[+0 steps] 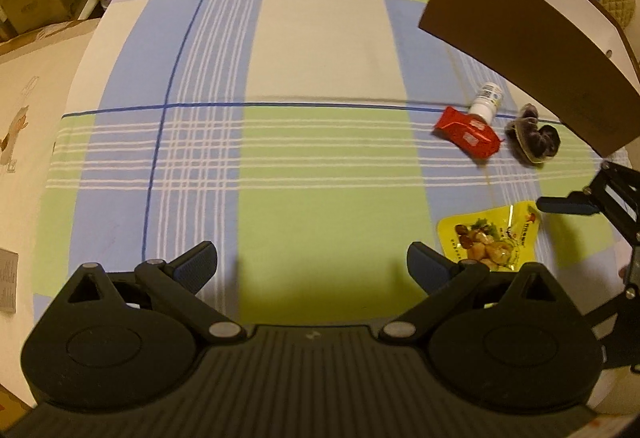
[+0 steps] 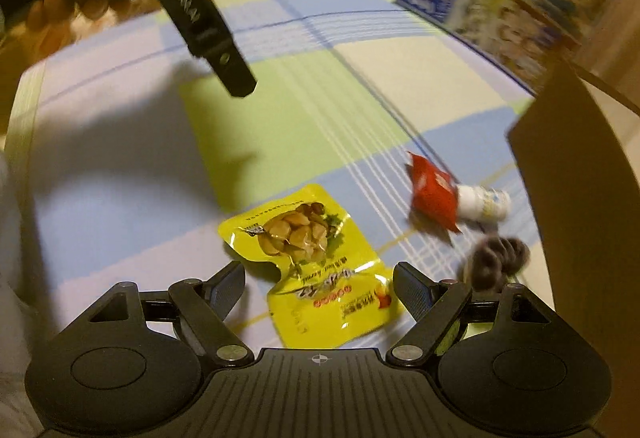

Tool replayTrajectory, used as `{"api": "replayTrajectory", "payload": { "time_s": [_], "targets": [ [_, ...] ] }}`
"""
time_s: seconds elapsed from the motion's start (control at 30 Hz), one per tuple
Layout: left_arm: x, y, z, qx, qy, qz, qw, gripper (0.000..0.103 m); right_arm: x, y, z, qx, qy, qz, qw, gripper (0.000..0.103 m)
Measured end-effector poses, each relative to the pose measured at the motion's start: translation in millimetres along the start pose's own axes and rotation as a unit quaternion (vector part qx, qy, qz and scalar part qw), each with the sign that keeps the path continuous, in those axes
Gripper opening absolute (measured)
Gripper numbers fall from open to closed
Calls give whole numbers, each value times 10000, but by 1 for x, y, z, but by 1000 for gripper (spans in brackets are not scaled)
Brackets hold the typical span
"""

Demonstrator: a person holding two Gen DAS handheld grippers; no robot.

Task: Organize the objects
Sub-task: 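Move the right gripper down over the yellow snack bag, then close the right gripper on the yellow snack bag while the left tool moves to the white bottle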

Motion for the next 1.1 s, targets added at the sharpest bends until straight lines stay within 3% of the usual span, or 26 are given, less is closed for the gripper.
{"api": "replayTrajectory", "payload": {
  "time_s": [0.2, 0.4, 0.5, 0.57, 0.87, 1.1],
  "targets": [
    [-3, -2, 7, 98, 57, 38, 9999, 100, -23, 5, -17, 287, 415, 298, 9983, 79],
    [-10, -3, 21, 268, 185, 140, 9994, 99, -30, 8, -41, -213, 874, 218, 9957, 79],
    [-14, -4, 25, 325, 239, 174, 9990, 99, -30, 8, -44, -362, 816, 74, 9960, 78],
    [-16, -3, 26, 352, 252, 200, 9989, 99, -28, 8, -43, -446, 760, -29, 9961, 67],
    [-20, 1, 16, 223, 167, 186, 9994, 99, -18, 7, -30, -1111, 341, -223, 9930, 60],
    [-20, 2, 5, 96, 86, 152, 9998, 99, -3, -10, -34, -2195, -151, -409, 9746, 58]
  ]
}}
Point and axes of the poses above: each gripper's, at about its wrist camera, not at the fingertips, and x roughly against the way its jaws point, z to its left, y to its top, the point moved 5 cm from there along -x, roughly the way its jaws point, and after that the axes turned 9 degrees about y, right-handed, at the moved point
